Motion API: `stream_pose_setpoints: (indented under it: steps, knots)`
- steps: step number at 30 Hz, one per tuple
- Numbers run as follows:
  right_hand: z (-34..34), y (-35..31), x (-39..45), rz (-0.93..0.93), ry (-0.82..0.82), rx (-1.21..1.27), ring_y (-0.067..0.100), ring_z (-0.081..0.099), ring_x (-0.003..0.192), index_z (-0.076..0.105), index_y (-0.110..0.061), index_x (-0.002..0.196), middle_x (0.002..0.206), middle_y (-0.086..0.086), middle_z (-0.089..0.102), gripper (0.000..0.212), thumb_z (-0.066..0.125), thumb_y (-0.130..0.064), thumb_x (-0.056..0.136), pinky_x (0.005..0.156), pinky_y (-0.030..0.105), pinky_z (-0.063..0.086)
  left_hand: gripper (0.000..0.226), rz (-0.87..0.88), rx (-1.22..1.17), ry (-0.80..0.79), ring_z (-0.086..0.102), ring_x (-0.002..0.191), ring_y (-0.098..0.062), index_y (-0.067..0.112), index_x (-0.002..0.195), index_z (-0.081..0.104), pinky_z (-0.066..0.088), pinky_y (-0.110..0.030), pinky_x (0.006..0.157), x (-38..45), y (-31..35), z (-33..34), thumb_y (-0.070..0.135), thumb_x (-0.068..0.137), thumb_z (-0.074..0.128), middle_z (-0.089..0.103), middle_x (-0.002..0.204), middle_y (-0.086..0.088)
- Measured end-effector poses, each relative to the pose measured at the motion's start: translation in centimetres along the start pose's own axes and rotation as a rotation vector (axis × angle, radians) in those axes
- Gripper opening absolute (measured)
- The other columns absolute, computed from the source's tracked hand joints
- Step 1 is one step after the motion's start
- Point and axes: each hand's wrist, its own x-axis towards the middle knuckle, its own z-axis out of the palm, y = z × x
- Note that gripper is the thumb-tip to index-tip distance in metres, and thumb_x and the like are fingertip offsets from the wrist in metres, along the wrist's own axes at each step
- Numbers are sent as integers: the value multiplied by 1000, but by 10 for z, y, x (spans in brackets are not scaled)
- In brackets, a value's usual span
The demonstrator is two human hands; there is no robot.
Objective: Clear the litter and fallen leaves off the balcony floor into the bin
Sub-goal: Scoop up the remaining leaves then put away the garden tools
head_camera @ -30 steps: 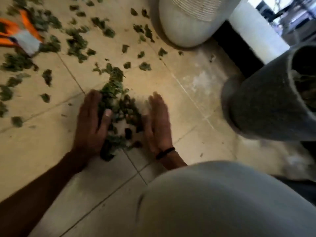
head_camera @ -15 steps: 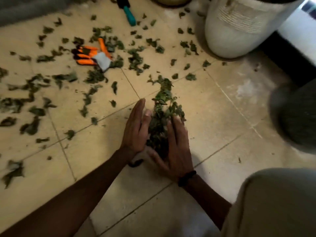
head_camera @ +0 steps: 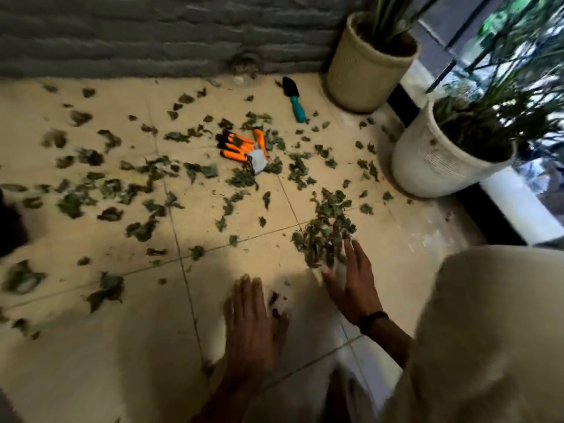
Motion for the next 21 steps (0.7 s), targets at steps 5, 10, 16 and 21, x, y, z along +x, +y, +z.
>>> stream_pose_setpoints:
  steps: [5, 10, 16, 21]
  knots:
    - [-11, 72, 14, 95, -37, -59, 28, 17, 155, 13, -17, 162, 169, 10, 13, 95, 30, -78, 93, 124, 48, 24, 86, 9, 80, -36, 18, 156, -32, 6, 157, 33, 19, -65, 121, 8, 17, 16, 66, 96, 41, 19, 169, -14]
    - [37, 65, 71, 131, 53, -22, 24, 10, 157, 15, -12, 162, 169, 12, 13, 93, 18, -77, 95, 126, 47, 16, 85, 63, 99, 29, 20, 155, -32, 3, 158, 31, 15, -63, 122, 79, 60, 32, 63, 97, 32, 21, 168, -16]
    - [27, 79, 154, -6, 246, 149, 10, 12, 155, 28, -24, 159, 168, -1, 21, 61, 30, -52, 105, 127, 30, 5, 88, 34, 46, 108, 2, 158, -30, 4, 162, 15, 12, -58, 125, 184, 98, 31, 65, 100, 28, 8, 170, -16]
    - [-17, 222, 233, 778, 435, -17, 33, 27, 149, 39, -12, 151, 161, 14, 33, 76, 20, -63, 99, 125, 53, 16, 85, 104, -77, 206, 2, 159, -26, 11, 164, 7, 11, -53, 126, 201, 96, 30, 65, 100, 25, 5, 172, -9]
